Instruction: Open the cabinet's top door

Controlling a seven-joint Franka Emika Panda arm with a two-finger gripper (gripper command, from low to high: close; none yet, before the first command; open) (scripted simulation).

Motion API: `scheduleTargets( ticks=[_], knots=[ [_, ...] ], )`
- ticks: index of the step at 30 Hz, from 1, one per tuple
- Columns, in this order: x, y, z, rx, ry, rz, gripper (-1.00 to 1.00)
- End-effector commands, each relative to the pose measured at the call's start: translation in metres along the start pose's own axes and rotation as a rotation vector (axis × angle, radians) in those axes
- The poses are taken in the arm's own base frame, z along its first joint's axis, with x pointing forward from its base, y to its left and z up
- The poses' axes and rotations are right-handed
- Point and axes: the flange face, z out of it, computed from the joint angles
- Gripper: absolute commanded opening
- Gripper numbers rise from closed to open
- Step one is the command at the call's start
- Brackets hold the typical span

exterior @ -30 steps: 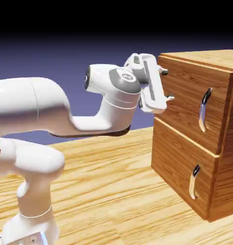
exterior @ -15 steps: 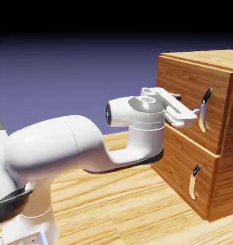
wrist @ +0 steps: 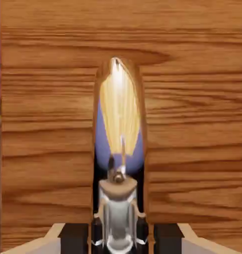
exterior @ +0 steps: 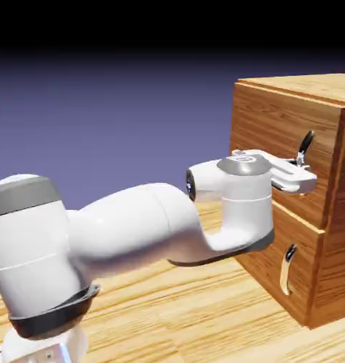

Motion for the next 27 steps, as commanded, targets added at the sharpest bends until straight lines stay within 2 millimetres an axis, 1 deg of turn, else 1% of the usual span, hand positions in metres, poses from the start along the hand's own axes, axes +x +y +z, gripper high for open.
scheduleTargets(
  ticks=[1, 3, 5, 10, 17, 22, 27],
  knots=[
    [0.003, 0.002, -0.008, 0.014, -0.014, -0.001, -1.00],
    [0.007, 0.007, -0.022, 0.043, -0.044, -0.002, -1.00],
    [0.010, 0.009, -0.029, 0.057, -0.057, -0.001, -1.00],
    [0.026, 0.026, -0.069, 0.142, -0.142, -0.001, -1.00],
    [0.056, 0.056, -0.123, 0.265, -0.266, -0.001, -1.00],
    [0.078, 0.078, -0.152, 0.343, -0.343, -0.001, -1.00],
    [0.099, 0.099, -0.175, 0.411, -0.412, -0.001, -1.00]
  ],
)
